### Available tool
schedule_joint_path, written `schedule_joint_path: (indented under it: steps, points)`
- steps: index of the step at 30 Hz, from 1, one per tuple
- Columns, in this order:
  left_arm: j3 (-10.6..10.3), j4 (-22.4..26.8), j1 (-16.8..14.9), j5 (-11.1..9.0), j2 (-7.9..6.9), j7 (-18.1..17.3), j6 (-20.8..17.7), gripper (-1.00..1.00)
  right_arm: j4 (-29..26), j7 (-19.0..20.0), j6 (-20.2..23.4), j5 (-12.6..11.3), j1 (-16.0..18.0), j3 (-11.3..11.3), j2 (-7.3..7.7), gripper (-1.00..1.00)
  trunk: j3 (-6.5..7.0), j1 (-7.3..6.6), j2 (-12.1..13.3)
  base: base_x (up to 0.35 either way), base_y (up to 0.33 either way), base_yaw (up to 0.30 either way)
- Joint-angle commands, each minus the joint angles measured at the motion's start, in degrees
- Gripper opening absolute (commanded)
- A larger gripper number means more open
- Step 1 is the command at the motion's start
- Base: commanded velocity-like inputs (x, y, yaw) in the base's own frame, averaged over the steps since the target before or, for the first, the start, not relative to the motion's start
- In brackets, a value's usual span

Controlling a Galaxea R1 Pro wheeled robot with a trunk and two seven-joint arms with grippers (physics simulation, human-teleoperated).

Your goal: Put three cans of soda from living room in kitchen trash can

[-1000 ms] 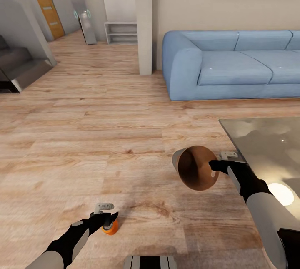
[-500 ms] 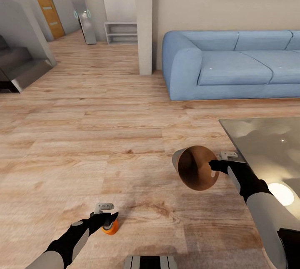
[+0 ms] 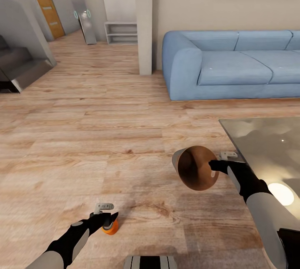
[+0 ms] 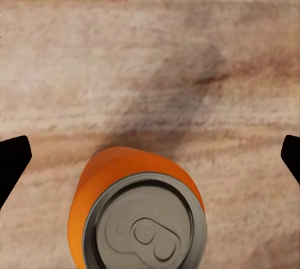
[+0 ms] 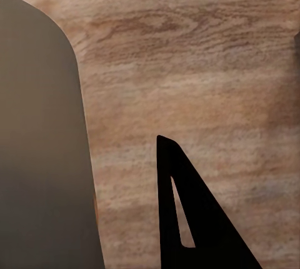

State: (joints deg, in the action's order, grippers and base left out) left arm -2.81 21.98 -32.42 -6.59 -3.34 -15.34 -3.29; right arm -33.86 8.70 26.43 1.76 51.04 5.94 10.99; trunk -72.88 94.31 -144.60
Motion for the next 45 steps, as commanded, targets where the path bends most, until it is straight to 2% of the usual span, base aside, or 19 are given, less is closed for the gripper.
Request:
schedule_joint_path:
  steps: [1,17,45]
  points:
    - [0.0,-0.09,0.0,0.0,0.0,0.03,0.01,1.0,-0.06,0.0,0.03,-0.44,0.03,-0.05,0.0,-1.0,0.01,-0.01,0.0,0.0,0.0,0.0]
    - [0.07,-4.2,0.12,-0.09,0.0,0.12,2.53,1.0,-0.06,0.0,-0.04,-0.44,0.03,-0.57,-0.08,-1.0,0.01,-0.01,0.0,0.0,0.0,0.0]
    - [0.04,-4.67,0.43,-0.09,0.15,0.06,3.38,1.0,-0.06,0.0,-0.05,-0.44,0.03,-0.58,-0.1,-1.0,0.01,-0.01,0.0,0.0,0.0,0.0]
